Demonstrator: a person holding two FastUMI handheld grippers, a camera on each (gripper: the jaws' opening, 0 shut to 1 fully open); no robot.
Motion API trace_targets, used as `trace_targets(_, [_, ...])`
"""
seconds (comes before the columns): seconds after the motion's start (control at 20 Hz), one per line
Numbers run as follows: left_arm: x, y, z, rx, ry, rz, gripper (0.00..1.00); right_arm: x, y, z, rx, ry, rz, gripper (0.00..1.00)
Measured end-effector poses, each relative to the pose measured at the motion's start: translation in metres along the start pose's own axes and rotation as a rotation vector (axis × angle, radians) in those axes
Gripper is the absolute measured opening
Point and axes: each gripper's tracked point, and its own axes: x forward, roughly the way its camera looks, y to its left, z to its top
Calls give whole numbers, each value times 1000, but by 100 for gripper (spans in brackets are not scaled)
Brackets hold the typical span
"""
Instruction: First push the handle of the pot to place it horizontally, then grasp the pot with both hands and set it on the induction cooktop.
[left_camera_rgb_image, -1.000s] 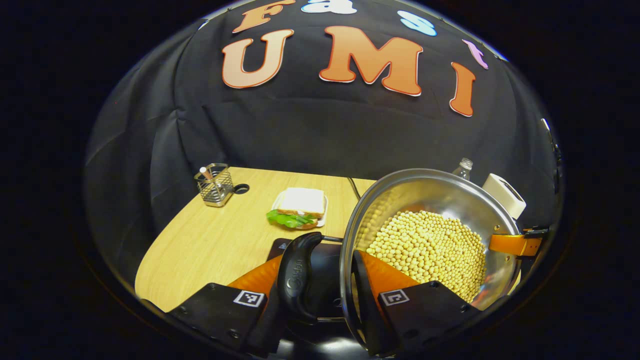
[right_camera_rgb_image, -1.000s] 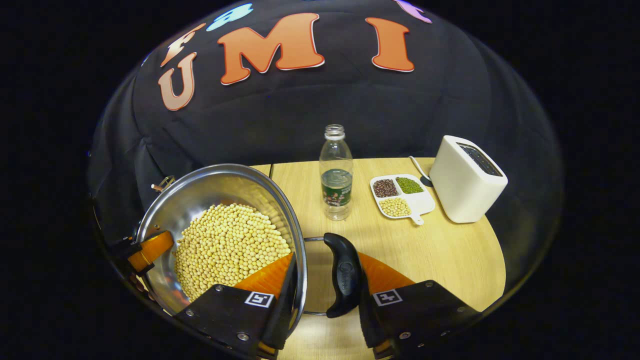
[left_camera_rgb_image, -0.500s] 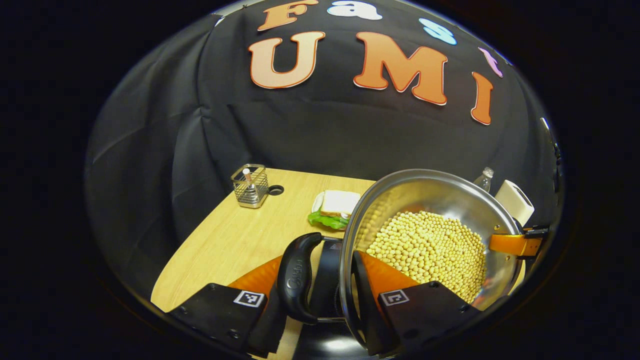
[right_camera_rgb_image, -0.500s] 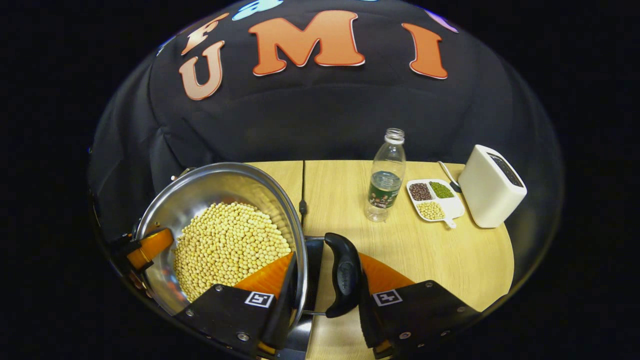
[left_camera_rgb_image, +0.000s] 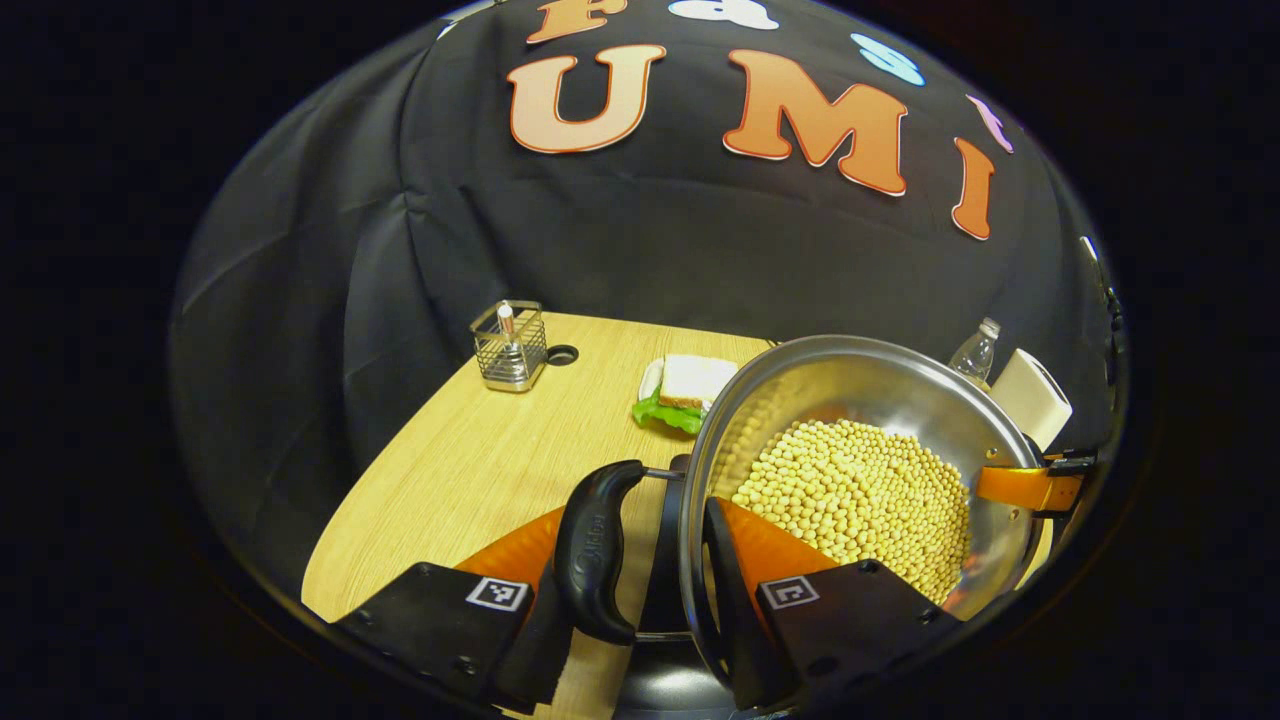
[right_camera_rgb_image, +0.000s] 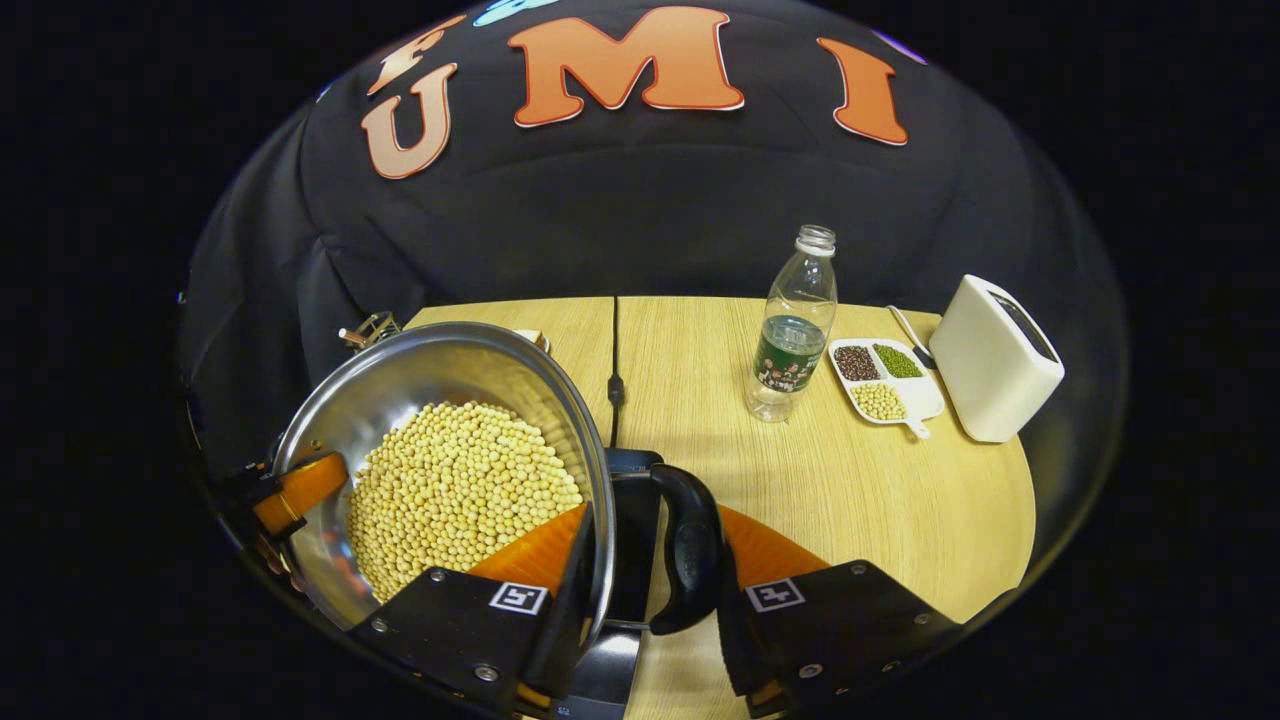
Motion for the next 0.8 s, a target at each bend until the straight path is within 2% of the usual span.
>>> trace_targets(0.15, [11,-1,-7,-5,9,-8,72,3,6,-4,4,10,-8,53])
trace_targets(0.2, [13,-1,-8,-2,12,-9,67,5,7,-4,4,20,-7,58])
trace_targets(0.3, [14,-3,-4,-3,8,-8,70,3,3,0,6,21,-9,58])
trace_targets(0.55, [10,-2,-8,-10,9,-5,67,6,5,-1,8,20,-12,58])
trace_targets(0.6, [10,-2,-8,-11,7,-1,72,7,4,-2,2,22,-10,58])
trace_targets(0.65, [9,-3,-6,-10,6,1,72,7,4,-2,3,22,-9,53])
trace_targets(0.7, [8,-3,-5,-12,7,2,70,9,4,-3,4,23,-10,58])
trace_targets(0.75, [7,-4,-4,-14,12,2,67,9,4,-3,7,26,-11,53])
trace_targets(0.8, [7,-4,-3,-17,16,3,67,8,4,-2,6,30,-13,58])
